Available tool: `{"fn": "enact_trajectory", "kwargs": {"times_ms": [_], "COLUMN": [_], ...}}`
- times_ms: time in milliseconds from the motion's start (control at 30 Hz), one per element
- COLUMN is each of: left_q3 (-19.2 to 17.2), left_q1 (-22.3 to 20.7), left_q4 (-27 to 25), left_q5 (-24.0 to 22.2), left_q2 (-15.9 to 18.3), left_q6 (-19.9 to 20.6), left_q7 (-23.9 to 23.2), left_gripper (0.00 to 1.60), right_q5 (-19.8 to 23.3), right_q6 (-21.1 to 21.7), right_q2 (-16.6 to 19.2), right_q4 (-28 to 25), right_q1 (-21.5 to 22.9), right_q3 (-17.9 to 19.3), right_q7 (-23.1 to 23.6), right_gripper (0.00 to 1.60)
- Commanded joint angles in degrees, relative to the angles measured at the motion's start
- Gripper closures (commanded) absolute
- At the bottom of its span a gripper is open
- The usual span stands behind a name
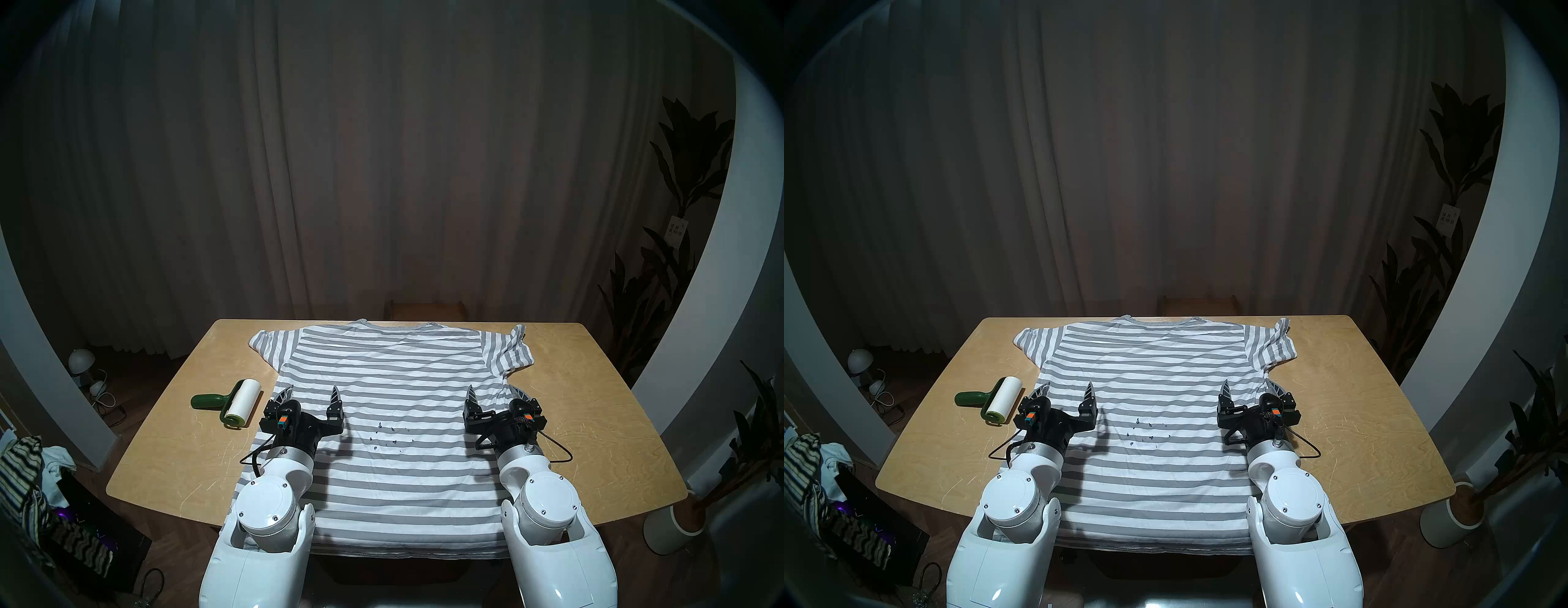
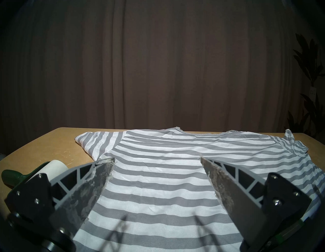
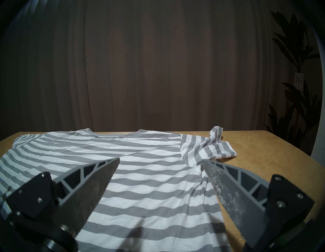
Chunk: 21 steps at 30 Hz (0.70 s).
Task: Use the fur roller to clean a top
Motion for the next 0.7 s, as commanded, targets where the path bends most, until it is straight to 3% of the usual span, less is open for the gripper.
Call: {"fn": "enact_trajectory", "kwargs": {"times_ms": [0, 333, 367, 400, 667], "left_q3": [-0.49, -4.95, -5.27, -5.52, -9.30], "left_q1": [0.46, 2.58, 3.85, 2.64, 5.19], "left_q4": [-3.83, -11.28, -13.62, -11.58, -18.25], "left_q5": [0.85, -6.46, -7.54, -9.02, -20.80], "left_q2": [0.14, -2.44, -2.84, -2.51, -4.49], "left_q6": [0.63, -1.41, -0.64, -1.84, 0.21], "left_q7": [0.99, 2.14, 2.03, 1.98, 2.15], "left_gripper": [0.00, 0.00, 0.00, 0.00, 0.00], "right_q5": [5.38, 7.71, 8.11, 7.93, 8.84], "right_q6": [-1.38, -1.16, -1.04, -1.13, -0.99], "right_q2": [1.52, 2.73, 2.83, 2.97, 3.44], "right_q4": [-2.55, -3.89, -3.95, -3.93, -3.75], "right_q1": [-0.75, 0.25, 0.30, 0.37, 0.53], "right_q3": [1.99, 4.46, 4.63, 4.69, 5.45], "right_q7": [4.82, 6.80, 7.17, 7.17, 8.10], "right_gripper": [0.00, 0.00, 0.00, 0.00, 0.00]}}
